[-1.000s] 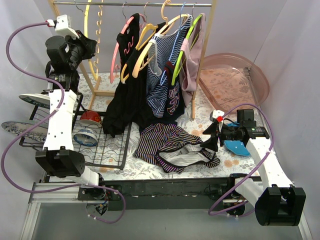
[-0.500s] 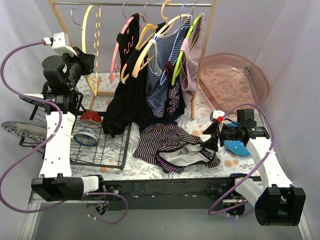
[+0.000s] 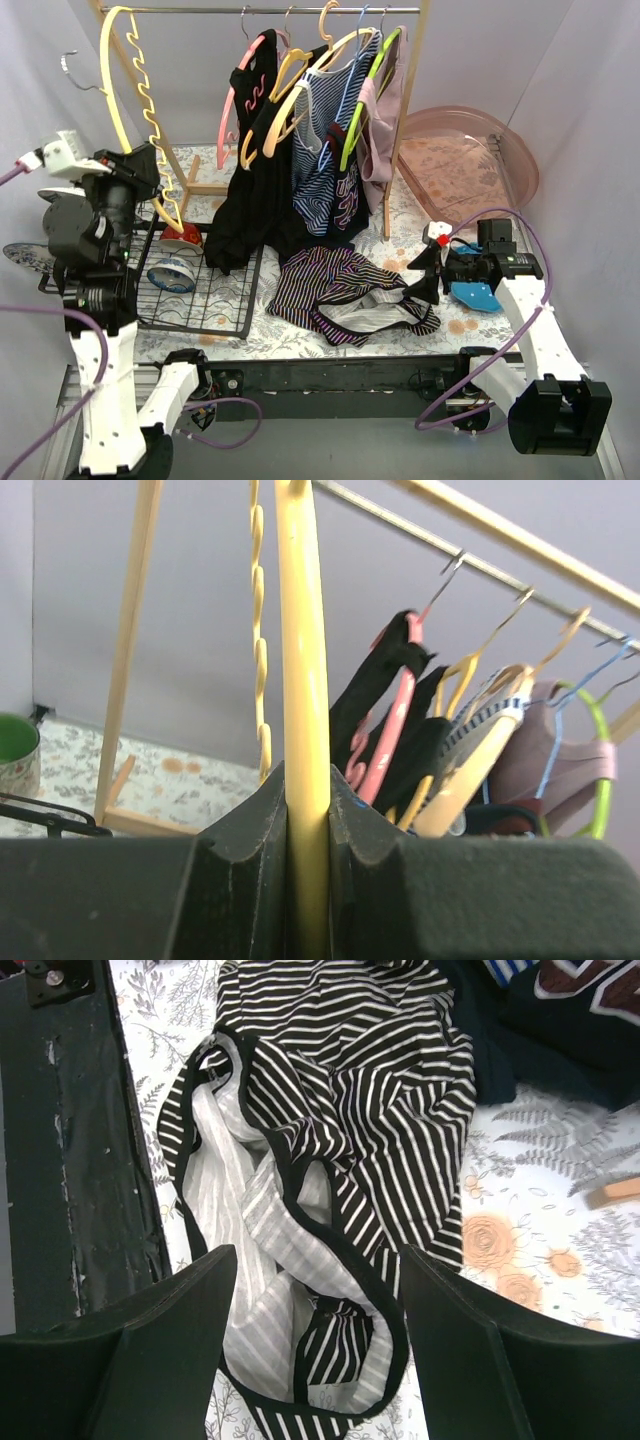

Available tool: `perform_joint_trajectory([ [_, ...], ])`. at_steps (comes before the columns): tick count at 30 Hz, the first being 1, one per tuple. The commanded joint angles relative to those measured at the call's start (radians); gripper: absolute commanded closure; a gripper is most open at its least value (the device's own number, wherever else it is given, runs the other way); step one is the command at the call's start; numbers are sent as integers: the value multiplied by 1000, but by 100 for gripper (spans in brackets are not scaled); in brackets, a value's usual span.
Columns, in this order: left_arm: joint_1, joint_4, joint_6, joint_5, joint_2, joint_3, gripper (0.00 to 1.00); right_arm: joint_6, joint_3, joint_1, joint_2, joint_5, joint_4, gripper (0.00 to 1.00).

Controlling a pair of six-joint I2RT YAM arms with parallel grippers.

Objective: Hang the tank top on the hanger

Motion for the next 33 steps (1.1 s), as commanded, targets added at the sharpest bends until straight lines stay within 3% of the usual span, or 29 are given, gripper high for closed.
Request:
perform_joint_trajectory([
  [1,5,40,-49,15,-77,41,100,-37,125,-6,-72,3,-87,25],
  [7,4,39,-81,158,-71,114,100,-112,300,-5,-94,43,-238,25],
  [11,-10,151,-185,492,-22,146,100,-190,476,-6,-86,75,-384,24],
  [12,-16,218,-213,637,-7,149,100,-205,518,-5,-83,83,-413,23],
  [14,-36,288,-294,744,44,158,100,-239,659,-6,-71,92,-475,23],
  [15,-77,355,-317,838,62,164,100,-268,708,-5,-66,90,-525,22],
  [20,-257,419,-365,993,206,190,100,-233,846,-5,-77,46,-526,19],
  [23,-387,257,-237,973,300,248,100,-181,909,-3,-68,-35,-527,19],
  [24,-424,121,-136,944,325,296,100,-161,932,-3,-67,-52,-527,19],
  [28,-677,-126,76,722,417,371,100,-111,979,-5,-78,-89,-527,19],
  [33,-849,-335,238,473,512,370,100,-46,936,-8,-71,-89,-489,19],
])
